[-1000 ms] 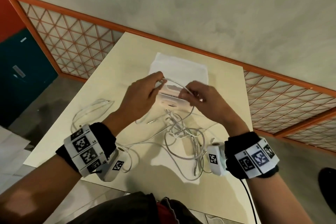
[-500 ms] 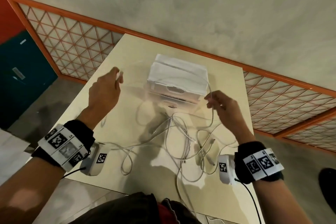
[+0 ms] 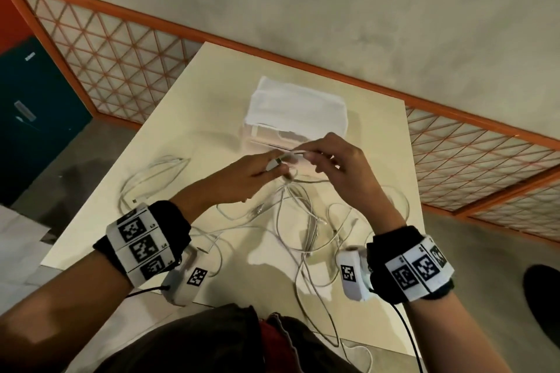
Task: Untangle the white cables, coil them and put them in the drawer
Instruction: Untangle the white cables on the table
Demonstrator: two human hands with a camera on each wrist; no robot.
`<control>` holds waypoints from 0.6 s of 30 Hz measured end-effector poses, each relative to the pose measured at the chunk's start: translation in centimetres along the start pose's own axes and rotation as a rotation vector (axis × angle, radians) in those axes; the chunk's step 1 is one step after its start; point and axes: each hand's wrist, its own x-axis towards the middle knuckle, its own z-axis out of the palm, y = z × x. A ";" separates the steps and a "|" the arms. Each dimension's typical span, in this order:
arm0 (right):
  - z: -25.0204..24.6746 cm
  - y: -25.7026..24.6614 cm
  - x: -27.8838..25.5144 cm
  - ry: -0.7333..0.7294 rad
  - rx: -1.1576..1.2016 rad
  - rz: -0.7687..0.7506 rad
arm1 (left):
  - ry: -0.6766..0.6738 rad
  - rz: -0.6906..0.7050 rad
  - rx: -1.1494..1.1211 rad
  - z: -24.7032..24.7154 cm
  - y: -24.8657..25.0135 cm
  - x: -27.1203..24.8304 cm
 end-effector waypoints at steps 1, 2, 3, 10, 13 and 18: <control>0.1 0.0 0.0 -0.002 0.001 0.002 | 0.013 0.009 0.010 0.3 0.0 -0.1; 0.0 0.3 -0.1 -0.002 0.004 0.022 | 0.062 0.036 0.036 0.3 -0.1 -0.2; -0.1 1.0 -0.4 0.000 0.010 0.054 | 0.137 0.065 0.069 0.0 -0.4 -0.3; 1.6 8.2 -6.6 -0.072 -0.289 0.354 | 0.353 -0.079 0.575 -3.1 -2.8 -1.9; 3.2 9.4 -9.1 -0.267 -0.213 0.681 | 0.369 -0.163 0.673 -3.0 -3.4 -2.3; 5.7 8.5 -11.8 -0.773 -0.037 0.921 | 0.300 -0.298 0.751 -2.2 -3.9 -1.9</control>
